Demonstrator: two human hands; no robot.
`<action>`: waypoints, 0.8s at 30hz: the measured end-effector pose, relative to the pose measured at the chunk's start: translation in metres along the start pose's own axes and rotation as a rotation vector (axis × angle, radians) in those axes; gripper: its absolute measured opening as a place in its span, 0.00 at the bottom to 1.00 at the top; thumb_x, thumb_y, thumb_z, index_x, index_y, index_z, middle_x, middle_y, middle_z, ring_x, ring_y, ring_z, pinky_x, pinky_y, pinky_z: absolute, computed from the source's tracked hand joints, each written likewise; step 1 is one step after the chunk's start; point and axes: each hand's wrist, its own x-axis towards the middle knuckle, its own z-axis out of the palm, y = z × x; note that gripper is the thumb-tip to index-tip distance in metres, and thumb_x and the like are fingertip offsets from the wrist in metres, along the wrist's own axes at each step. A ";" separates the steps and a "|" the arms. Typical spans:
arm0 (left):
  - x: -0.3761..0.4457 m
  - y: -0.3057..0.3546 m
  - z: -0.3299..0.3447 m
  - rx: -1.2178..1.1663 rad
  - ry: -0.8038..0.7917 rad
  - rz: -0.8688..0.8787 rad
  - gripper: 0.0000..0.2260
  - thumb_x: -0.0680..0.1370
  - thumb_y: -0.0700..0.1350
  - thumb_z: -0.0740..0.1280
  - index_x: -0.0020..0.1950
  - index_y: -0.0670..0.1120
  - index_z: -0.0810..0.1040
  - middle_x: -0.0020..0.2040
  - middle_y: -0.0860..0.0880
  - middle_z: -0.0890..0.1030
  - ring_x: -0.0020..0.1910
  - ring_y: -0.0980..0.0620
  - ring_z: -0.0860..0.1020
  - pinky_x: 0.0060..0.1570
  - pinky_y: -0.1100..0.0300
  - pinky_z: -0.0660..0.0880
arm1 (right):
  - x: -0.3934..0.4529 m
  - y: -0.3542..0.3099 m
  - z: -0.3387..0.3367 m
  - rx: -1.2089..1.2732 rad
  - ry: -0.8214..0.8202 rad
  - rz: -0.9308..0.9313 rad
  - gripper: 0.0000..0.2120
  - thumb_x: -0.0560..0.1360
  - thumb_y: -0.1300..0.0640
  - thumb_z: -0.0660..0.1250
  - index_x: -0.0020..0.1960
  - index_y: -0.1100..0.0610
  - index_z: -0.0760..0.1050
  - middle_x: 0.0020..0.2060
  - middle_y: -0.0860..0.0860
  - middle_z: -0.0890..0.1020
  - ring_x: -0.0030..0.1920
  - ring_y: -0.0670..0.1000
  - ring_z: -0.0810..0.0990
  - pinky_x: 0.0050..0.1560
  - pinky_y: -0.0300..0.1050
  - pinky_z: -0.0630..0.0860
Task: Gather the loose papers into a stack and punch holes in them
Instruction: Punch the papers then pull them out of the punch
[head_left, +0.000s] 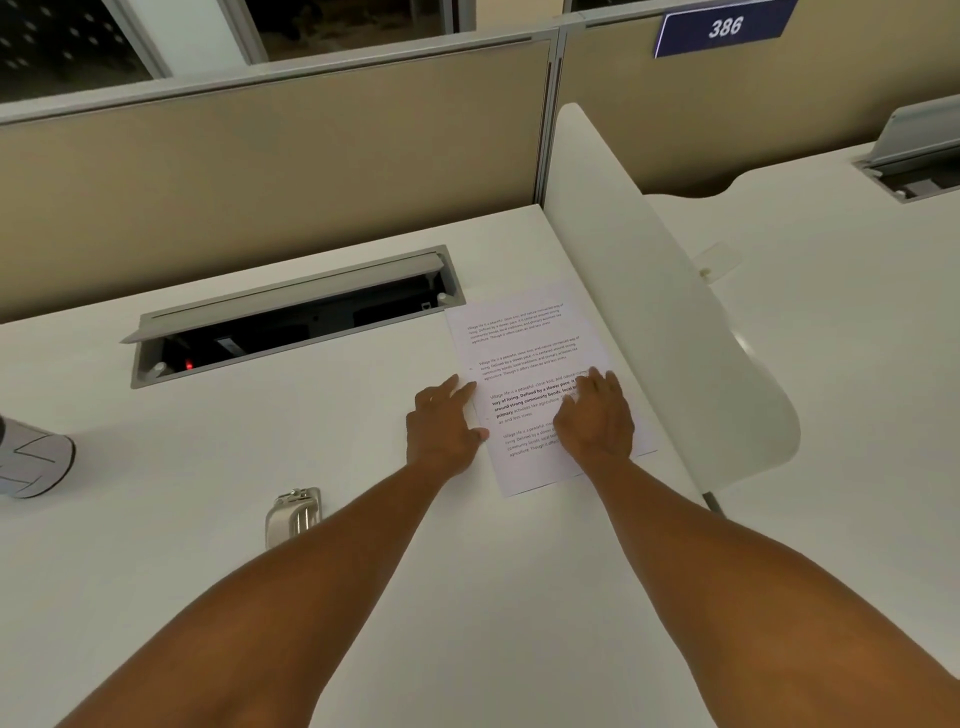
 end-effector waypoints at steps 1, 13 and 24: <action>-0.001 0.000 0.001 0.040 -0.007 0.016 0.31 0.78 0.53 0.68 0.79 0.54 0.61 0.80 0.53 0.57 0.79 0.48 0.53 0.73 0.50 0.55 | 0.000 0.001 0.000 -0.013 -0.014 0.002 0.22 0.80 0.56 0.57 0.71 0.61 0.67 0.75 0.54 0.65 0.77 0.56 0.56 0.73 0.53 0.60; 0.004 0.004 0.004 0.061 -0.006 0.059 0.29 0.79 0.54 0.66 0.79 0.54 0.61 0.81 0.53 0.56 0.79 0.48 0.51 0.74 0.50 0.51 | 0.005 0.003 -0.006 -0.014 -0.082 0.029 0.25 0.77 0.60 0.59 0.73 0.61 0.63 0.77 0.55 0.58 0.78 0.56 0.52 0.75 0.55 0.57; -0.016 -0.007 -0.014 0.039 0.100 0.003 0.29 0.80 0.55 0.66 0.79 0.53 0.61 0.80 0.51 0.59 0.79 0.48 0.54 0.75 0.49 0.54 | -0.016 -0.034 -0.005 0.004 -0.044 -0.135 0.20 0.79 0.58 0.57 0.70 0.62 0.68 0.77 0.57 0.60 0.77 0.57 0.53 0.74 0.56 0.59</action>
